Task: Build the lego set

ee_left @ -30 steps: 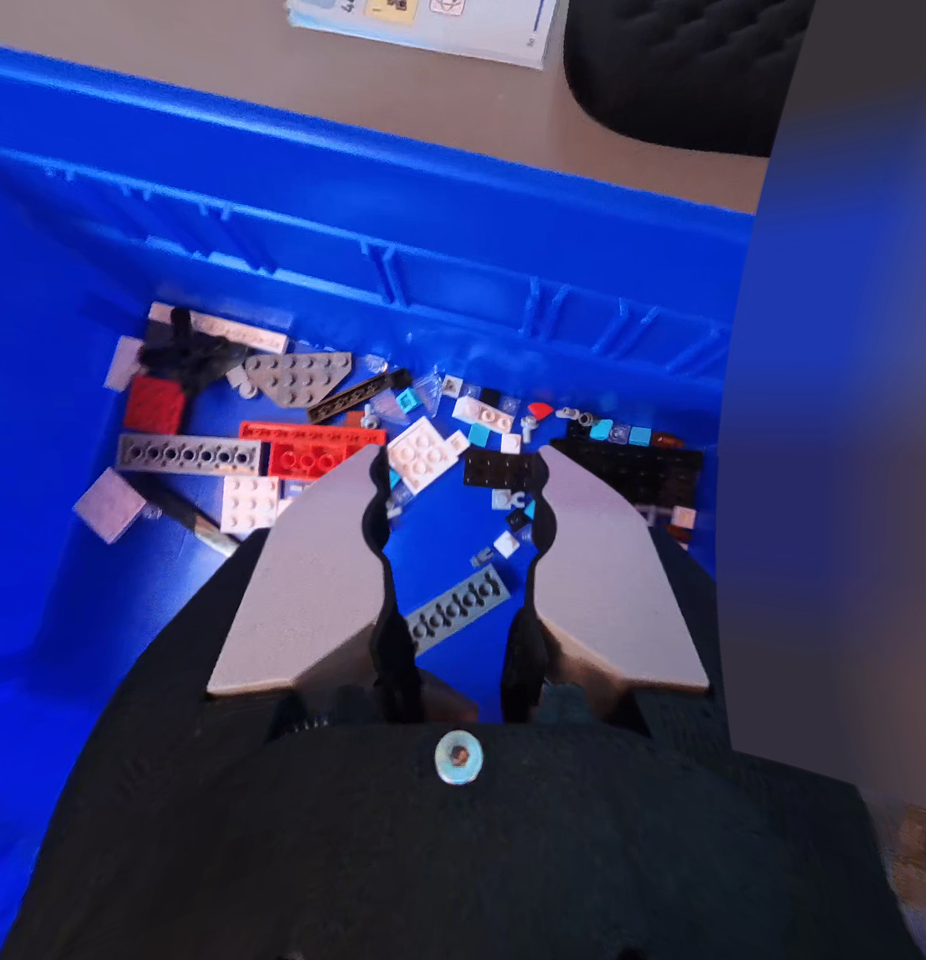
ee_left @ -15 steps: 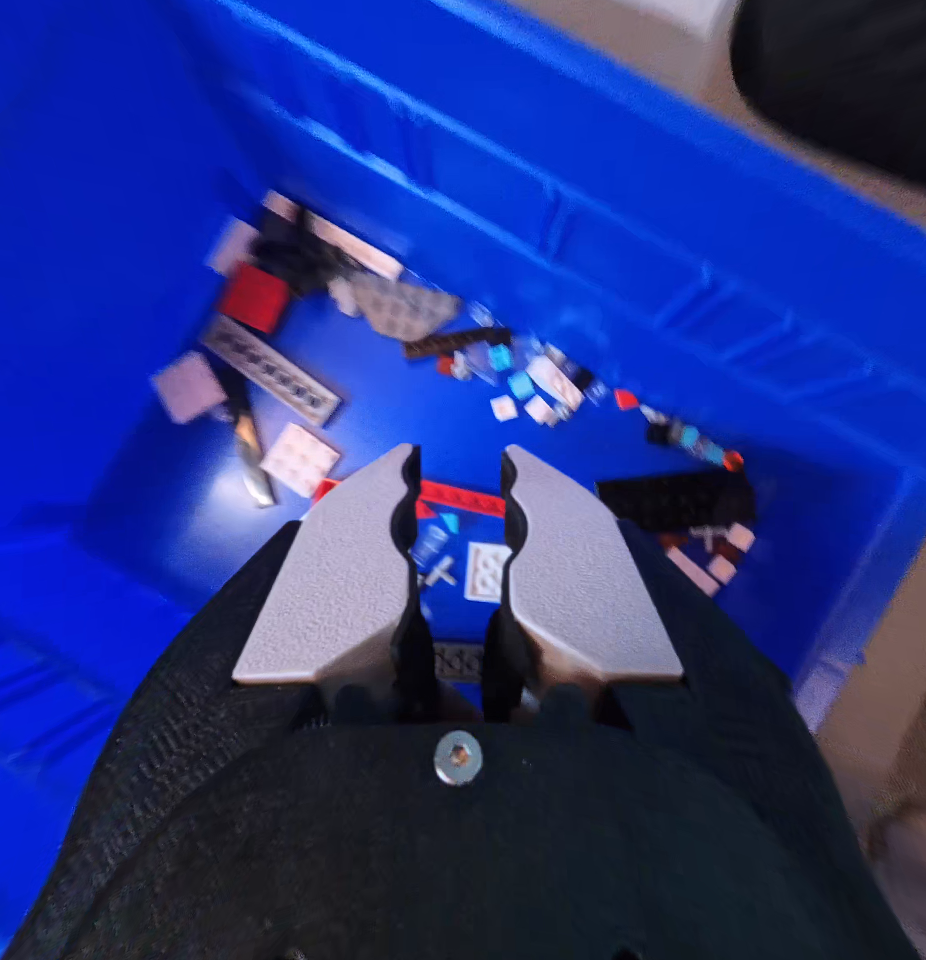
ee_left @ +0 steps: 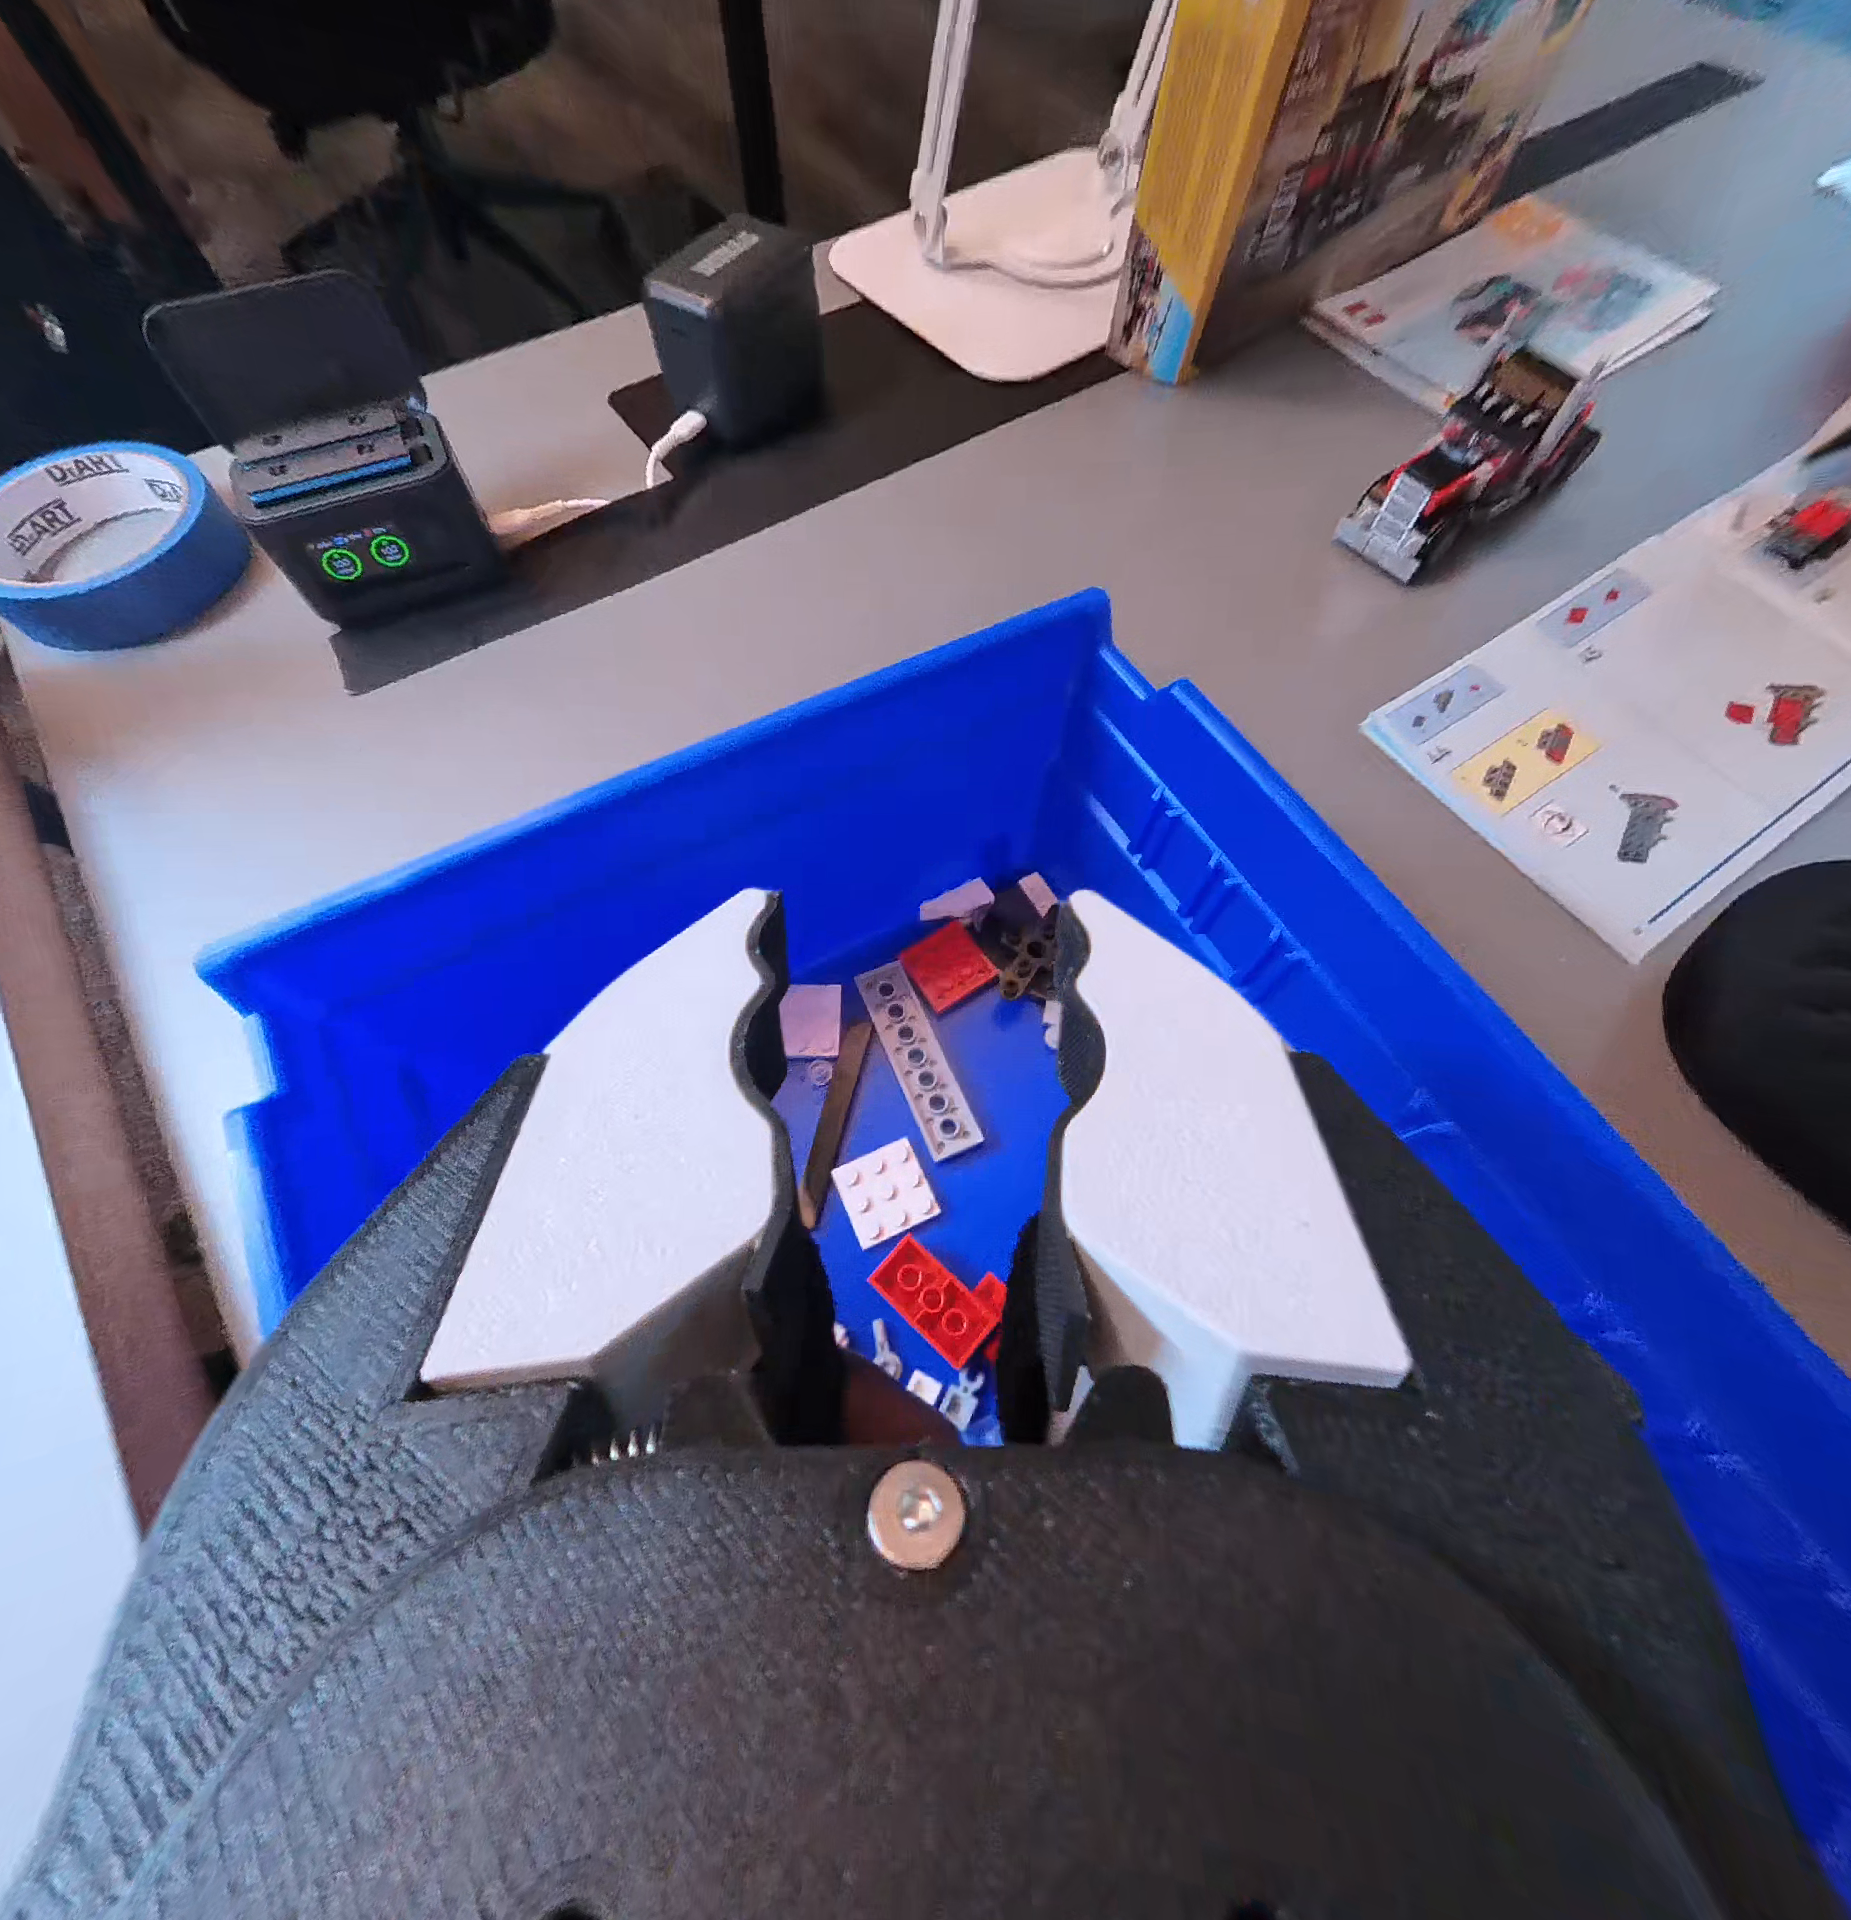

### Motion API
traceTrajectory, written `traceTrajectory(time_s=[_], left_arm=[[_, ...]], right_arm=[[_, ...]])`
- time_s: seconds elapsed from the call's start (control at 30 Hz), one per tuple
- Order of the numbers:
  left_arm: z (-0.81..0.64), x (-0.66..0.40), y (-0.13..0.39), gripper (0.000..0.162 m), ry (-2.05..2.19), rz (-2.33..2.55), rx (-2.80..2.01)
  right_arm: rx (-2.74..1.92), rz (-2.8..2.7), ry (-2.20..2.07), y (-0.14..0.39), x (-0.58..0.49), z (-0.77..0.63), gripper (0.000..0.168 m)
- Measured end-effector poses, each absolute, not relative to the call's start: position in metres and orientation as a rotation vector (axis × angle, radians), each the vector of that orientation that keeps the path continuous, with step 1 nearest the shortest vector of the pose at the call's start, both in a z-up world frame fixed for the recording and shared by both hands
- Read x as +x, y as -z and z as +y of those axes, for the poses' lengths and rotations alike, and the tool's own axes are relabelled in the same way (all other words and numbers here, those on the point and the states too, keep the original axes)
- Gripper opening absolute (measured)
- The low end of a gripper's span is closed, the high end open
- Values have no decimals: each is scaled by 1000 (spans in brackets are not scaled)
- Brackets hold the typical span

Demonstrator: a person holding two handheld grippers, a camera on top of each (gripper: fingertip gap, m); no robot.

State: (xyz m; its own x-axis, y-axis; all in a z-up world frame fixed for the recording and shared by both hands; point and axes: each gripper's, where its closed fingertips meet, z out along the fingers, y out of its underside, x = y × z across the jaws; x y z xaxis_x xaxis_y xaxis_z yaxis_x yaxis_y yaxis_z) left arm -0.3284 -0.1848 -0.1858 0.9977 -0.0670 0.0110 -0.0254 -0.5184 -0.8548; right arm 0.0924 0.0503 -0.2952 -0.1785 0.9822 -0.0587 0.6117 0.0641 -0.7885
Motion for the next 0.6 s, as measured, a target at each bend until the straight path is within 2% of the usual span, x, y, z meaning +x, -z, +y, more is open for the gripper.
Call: traceTrajectory(time_s=[0.13,0.23,0.4,0.5,0.6], left_arm=[[-181,-318,173,53,10,101,-2163],[-176,-304,156,53,23,90,-2146],[-174,-268,126,53,15,92,-2083],[-172,-251,114,53,2,67,-2049],[-171,-249,114,53,-49,-3,-2065]], right_arm=[[-1558,-1735,-800,248,87,55,58],[-1540,-1635,-682,188,108,56,59],[-1604,-1501,-483,99,221,63,57],[-1742,-1526,-298,98,314,81,52],[-1859,-1584,-254,125,383,97,50]])
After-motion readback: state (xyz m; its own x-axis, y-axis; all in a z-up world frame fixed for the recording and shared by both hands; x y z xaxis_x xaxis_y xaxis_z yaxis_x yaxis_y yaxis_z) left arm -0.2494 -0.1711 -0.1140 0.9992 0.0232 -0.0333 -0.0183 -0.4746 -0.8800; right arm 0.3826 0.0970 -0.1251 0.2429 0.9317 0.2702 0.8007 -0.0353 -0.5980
